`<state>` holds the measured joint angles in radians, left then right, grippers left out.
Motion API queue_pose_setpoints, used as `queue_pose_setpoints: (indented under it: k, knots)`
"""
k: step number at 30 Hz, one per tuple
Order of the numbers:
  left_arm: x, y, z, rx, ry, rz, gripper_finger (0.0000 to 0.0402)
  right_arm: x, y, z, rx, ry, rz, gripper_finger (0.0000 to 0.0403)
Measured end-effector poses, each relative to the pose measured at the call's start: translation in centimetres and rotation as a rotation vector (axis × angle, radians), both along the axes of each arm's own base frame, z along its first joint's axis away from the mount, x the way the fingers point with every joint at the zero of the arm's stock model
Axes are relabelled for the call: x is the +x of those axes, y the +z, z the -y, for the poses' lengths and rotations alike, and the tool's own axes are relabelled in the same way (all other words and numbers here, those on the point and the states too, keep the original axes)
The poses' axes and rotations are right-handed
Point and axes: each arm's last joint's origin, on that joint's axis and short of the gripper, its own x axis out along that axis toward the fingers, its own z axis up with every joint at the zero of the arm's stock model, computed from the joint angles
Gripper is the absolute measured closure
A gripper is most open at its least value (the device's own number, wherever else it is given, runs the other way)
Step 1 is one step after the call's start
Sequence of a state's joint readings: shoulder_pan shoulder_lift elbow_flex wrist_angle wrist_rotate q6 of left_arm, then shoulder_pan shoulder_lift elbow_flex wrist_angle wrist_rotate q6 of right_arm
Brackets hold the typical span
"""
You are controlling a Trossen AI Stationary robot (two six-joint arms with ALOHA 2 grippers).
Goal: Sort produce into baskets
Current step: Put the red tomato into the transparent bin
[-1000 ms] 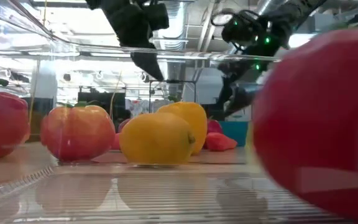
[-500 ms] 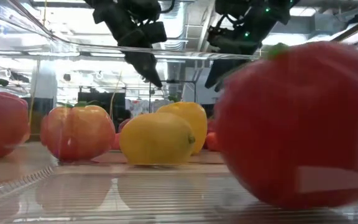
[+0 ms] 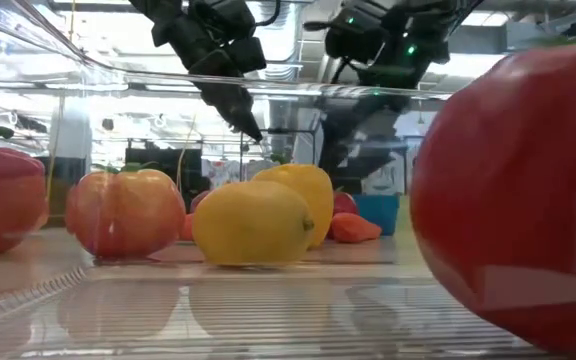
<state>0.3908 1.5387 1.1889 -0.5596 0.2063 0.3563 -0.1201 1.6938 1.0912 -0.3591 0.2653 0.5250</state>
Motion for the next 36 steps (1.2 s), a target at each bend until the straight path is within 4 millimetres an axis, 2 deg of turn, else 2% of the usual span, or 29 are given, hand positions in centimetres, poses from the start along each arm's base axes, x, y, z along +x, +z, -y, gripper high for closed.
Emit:
queue_pose_setpoints:
  k: [8, 16, 19, 25, 30, 33, 36]
  knots:
    - [0.1, 0.0, 0.2, -0.021, -0.024, 0.003, 0.0052, 0.9, -2.1, 0.3, -0.031, -0.091, -0.012, 0.0029]
    - [0.1, 0.0, 0.3, -0.035, -0.041, 0.011, 0.0052, 1.5, -4.8, 0.4, -0.037, -0.098, -0.075, 0.0029]
    - [0.1, 0.0, 0.3, -0.035, -0.041, 0.011, 0.0052, 1.6, -4.8, 0.5, -0.037, -0.098, -0.075, 0.0037]
    - [0.0, 0.0, 0.3, -0.050, -0.019, 0.006, 0.0052, 1.5, -4.7, 0.4, -0.033, -0.095, -0.078, 0.0079]
    - [0.0, 0.0, 0.2, -0.064, 0.039, -0.001, 0.0052, 1.4, -4.7, 0.4, -0.028, -0.091, -0.082, 0.0085]
    - [0.0, -0.1, 0.3, -0.077, 0.061, -0.008, 0.0052, 1.1, -4.1, 0.3, -0.025, -0.074, -0.088, 0.0084]
    - [-0.2, -0.2, 0.3, -0.082, 0.066, -0.029, 0.0052, 0.7, -2.6, 0.1, -0.028, -0.066, -0.056, 0.0085]
